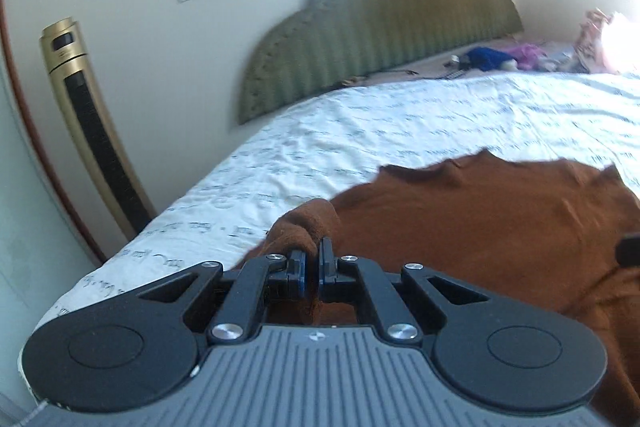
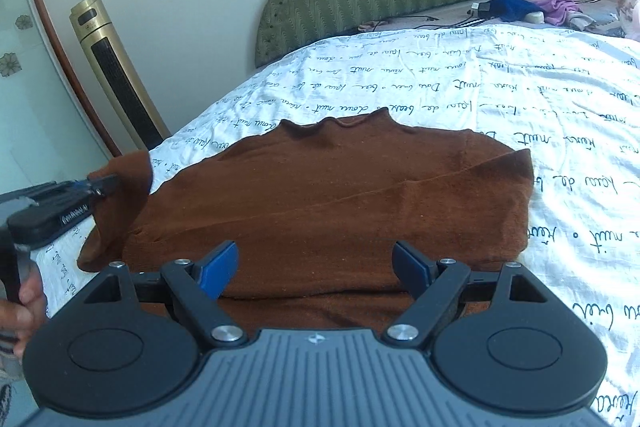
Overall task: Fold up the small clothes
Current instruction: 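Carry the held sleeve across the body with the left gripper and release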
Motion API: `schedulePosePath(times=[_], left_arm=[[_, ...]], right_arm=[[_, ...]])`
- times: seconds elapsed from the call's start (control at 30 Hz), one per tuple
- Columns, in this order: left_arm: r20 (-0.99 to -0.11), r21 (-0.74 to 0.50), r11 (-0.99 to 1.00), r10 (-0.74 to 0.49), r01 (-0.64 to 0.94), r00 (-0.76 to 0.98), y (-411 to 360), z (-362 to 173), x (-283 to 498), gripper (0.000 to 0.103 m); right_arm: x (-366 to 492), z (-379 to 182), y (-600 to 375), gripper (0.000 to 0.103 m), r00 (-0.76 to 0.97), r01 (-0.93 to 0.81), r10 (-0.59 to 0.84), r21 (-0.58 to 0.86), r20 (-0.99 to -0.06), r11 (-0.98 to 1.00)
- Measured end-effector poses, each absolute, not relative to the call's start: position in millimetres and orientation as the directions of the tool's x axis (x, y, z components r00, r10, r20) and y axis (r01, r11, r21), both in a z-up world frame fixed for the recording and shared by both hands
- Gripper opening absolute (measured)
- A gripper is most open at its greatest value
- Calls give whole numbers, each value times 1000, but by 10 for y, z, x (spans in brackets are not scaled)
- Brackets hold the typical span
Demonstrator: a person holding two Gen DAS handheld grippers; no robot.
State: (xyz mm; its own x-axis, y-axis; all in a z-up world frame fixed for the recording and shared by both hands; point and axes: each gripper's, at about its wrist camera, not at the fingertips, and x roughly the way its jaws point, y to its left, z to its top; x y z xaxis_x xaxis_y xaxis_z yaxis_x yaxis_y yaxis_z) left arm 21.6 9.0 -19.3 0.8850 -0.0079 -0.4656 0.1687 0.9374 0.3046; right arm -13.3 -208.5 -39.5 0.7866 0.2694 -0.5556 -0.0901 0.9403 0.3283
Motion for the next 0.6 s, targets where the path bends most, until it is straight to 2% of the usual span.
schedulePosePath(times=[0.23,0.3,0.37,0.5,0.53,0.6], left_arm=[[-539,428,856,-16,290,842,-602,-751,65,8],[-563,417,851,-33,319,826,-688,-857,97,11],[-613,404,841,-44,361,789,-733,-952,130,19],[-605,365,838,-118,406,788,-642,-980,52,21],[-611,344,846,-127,407,781,-598,-975,66,23],[-623,287,875,-139,390,770,-475,-931,128,39]], right_arm=[[-24,-519,-2225,84,769,-50,265,359,-582,932],[24,-554,-2222,84,761,-47,265,357,-592,933],[56,-581,-2196,85,755,-50,266,353,-599,934],[98,-609,-2114,84,744,-71,267,325,-612,943],[103,-616,-2090,84,744,-71,262,317,-615,946],[115,-638,-2073,84,741,-65,259,318,-619,946]])
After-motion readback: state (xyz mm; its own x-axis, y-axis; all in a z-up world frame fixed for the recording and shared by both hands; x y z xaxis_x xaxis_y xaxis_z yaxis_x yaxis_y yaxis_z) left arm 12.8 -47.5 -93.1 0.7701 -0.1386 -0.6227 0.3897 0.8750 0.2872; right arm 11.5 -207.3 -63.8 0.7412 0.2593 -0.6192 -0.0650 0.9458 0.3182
